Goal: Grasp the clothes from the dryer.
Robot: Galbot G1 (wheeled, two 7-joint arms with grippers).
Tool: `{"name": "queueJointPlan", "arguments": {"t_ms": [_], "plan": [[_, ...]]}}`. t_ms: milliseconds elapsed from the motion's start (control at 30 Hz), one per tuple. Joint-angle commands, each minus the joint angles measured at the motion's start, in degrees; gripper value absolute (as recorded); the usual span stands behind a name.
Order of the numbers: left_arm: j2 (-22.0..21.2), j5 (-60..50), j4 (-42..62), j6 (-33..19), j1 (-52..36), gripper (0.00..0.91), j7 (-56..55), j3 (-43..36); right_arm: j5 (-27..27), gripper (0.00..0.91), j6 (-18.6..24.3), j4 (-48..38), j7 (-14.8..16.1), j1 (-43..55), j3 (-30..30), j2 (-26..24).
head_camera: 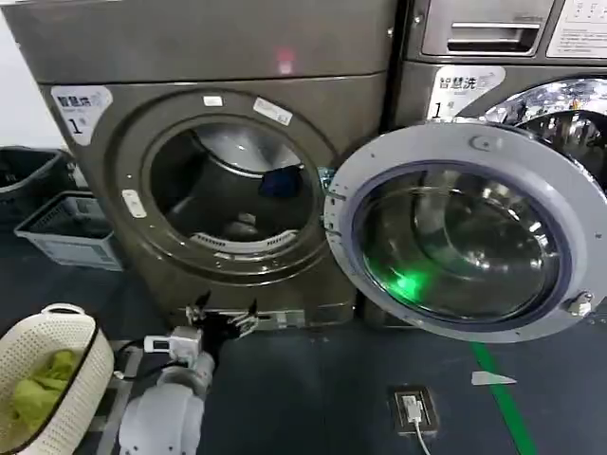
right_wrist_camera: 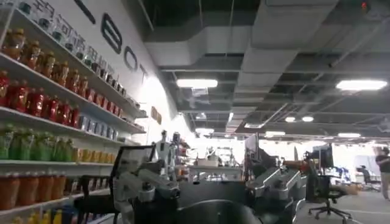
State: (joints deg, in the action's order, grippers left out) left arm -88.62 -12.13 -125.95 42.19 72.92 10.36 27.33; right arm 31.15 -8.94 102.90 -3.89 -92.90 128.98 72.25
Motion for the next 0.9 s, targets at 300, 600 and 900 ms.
{"name": "queueJointPlan", "arguments": {"t_ms": [300,600,900], "plan": [[0.0,-0.2,-0.2,2.8,0.1,0.907,-0.1,0.2,2.6,0.907,3.7,0.3,-1.4,-0.1,-0.5,0.8],[0.1,-0.7,0.3,2.8,0.2,0.907,-0.9,0.4,2.8,0.907,4.3,0.8,-1.5,-0.4,-0.4,1.2],[0.4,0.4,0.2,2.8,-0.3,0.907,-1.7,0.2,2.8,0.907,4.1,0.0,-1.8,-0.9,-0.2,1.3]]}}
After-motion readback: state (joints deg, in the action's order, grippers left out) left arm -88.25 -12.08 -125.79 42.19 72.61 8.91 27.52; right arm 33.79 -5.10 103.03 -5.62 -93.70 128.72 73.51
